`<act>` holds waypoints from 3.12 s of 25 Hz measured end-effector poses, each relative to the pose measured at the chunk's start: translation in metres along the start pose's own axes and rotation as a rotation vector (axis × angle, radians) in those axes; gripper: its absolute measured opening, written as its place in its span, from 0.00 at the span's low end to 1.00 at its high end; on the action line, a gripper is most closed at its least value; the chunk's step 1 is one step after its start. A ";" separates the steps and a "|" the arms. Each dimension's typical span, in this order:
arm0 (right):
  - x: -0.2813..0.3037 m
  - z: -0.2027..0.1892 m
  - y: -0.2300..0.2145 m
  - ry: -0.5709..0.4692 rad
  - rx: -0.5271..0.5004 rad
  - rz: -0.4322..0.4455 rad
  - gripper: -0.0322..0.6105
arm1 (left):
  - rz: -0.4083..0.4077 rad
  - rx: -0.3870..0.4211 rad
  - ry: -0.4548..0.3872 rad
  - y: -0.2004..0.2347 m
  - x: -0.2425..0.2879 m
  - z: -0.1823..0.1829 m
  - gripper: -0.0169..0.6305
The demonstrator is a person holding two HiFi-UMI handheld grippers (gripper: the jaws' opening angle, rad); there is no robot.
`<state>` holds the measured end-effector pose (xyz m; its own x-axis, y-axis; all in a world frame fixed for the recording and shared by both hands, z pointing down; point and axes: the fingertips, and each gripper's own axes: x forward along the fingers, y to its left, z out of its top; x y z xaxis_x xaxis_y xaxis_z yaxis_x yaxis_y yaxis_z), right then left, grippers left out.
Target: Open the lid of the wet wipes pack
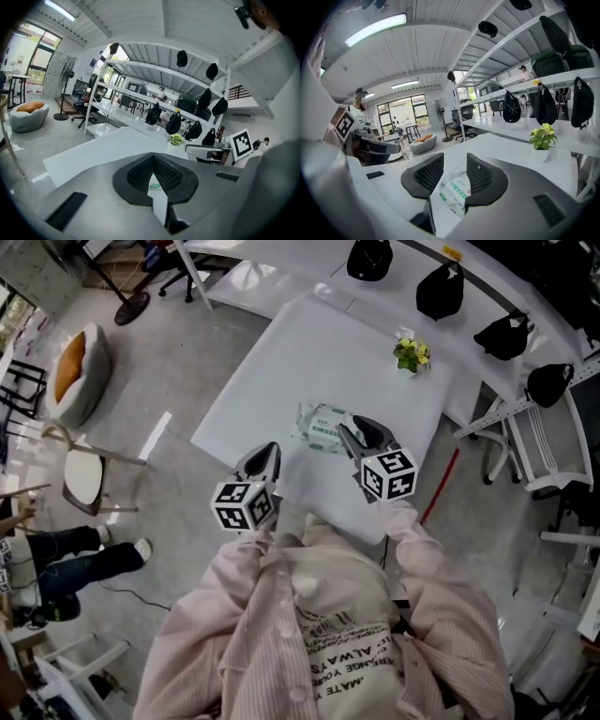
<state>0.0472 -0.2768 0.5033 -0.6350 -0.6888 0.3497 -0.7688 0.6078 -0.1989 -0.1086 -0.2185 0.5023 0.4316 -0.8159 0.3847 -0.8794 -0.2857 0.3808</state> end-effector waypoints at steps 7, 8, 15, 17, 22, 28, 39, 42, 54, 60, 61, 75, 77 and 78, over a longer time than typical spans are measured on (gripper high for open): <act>0.029 -0.021 -0.006 0.100 -0.141 0.071 0.24 | 0.010 -0.044 0.048 0.008 0.028 -0.011 0.03; 0.033 -0.025 -0.005 0.115 -0.161 0.082 0.24 | 0.012 -0.055 0.056 0.010 0.031 -0.014 0.03; 0.055 -0.059 0.001 0.225 -0.306 0.178 0.24 | 0.004 -0.124 0.137 0.017 0.055 -0.046 0.03; 0.061 -0.068 0.005 0.248 -0.339 0.207 0.24 | 0.001 -0.138 0.152 0.022 0.060 -0.054 0.03; 0.071 -0.091 0.010 0.306 -0.417 0.261 0.25 | -0.008 -0.166 0.185 0.030 0.073 -0.070 0.03; 0.079 -0.113 0.012 0.377 -0.518 0.290 0.25 | -0.024 -0.185 0.211 0.035 0.079 -0.082 0.03; 0.085 -0.129 0.004 0.446 -0.635 0.248 0.25 | -0.045 -0.193 0.233 0.035 0.083 -0.091 0.03; 0.085 -0.128 0.005 0.450 -0.629 0.247 0.24 | -0.050 -0.191 0.235 0.035 0.083 -0.091 0.03; 0.082 -0.125 0.004 0.509 -0.431 0.309 0.20 | -0.070 -0.169 0.244 0.033 0.081 -0.091 0.03; 0.083 -0.119 0.001 0.501 -0.330 0.330 0.19 | -0.087 -0.156 0.245 0.027 0.084 -0.087 0.03; 0.083 -0.117 0.001 0.495 -0.304 0.333 0.19 | -0.090 -0.153 0.244 0.026 0.084 -0.086 0.03; 0.083 -0.089 -0.009 0.422 -0.268 0.299 0.13 | -0.103 -0.139 0.233 0.019 0.088 -0.078 0.03; 0.084 -0.085 -0.012 0.410 -0.278 0.285 0.12 | -0.104 -0.137 0.229 0.019 0.089 -0.076 0.03; 0.085 -0.083 -0.014 0.406 -0.281 0.280 0.11 | -0.104 -0.137 0.228 0.018 0.090 -0.075 0.03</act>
<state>0.0105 -0.3112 0.6116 -0.6891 -0.3132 0.6535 -0.4908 0.8652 -0.1029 -0.0708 -0.2592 0.6066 0.5660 -0.6471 0.5108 -0.7993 -0.2790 0.5322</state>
